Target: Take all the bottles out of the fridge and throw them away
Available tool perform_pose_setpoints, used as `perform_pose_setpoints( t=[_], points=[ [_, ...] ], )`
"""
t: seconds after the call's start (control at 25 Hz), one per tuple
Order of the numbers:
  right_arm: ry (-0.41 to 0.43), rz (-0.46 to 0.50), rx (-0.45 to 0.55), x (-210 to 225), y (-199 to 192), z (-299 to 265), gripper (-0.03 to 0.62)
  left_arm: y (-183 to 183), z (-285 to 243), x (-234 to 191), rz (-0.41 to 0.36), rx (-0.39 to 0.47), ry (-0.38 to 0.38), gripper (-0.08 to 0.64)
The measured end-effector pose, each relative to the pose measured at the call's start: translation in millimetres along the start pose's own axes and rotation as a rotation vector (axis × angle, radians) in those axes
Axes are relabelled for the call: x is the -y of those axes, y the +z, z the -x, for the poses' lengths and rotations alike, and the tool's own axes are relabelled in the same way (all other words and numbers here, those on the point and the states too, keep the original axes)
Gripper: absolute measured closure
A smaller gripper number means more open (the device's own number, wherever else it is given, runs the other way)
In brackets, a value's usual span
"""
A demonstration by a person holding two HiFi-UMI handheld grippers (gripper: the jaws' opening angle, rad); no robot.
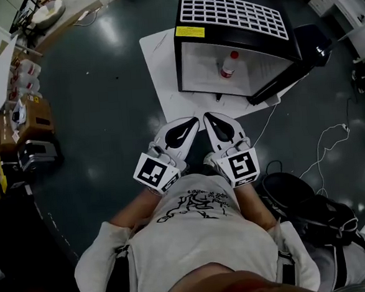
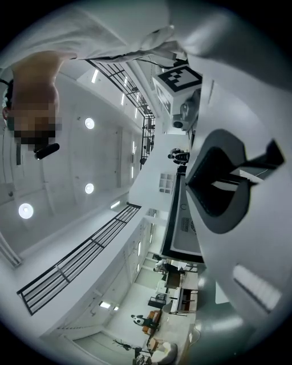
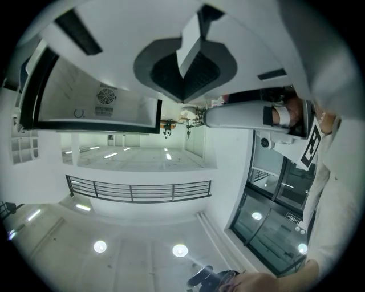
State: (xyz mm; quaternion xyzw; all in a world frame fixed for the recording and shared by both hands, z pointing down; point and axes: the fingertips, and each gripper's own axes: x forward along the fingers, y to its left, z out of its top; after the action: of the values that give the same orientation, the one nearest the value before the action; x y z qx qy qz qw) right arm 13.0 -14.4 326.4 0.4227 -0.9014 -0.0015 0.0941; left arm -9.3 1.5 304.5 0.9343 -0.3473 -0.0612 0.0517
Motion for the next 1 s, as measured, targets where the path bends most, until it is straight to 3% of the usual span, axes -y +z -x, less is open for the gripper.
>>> perform_pose_setpoints(
  t=[0.36, 1.0],
  points=[
    [-0.05, -0.026, 0.0, 40.2, -9.3, 14.2, 0.584, -9.3, -37.9, 13.9, 0.008, -0.023, -0.04, 0.551],
    [-0.071, -0.015, -0.008, 102.8, -17.8, 30.3, 0.584, -18.8, -97.8, 23.0, 0.0, -0.048, -0.042, 0.551]
  ],
)
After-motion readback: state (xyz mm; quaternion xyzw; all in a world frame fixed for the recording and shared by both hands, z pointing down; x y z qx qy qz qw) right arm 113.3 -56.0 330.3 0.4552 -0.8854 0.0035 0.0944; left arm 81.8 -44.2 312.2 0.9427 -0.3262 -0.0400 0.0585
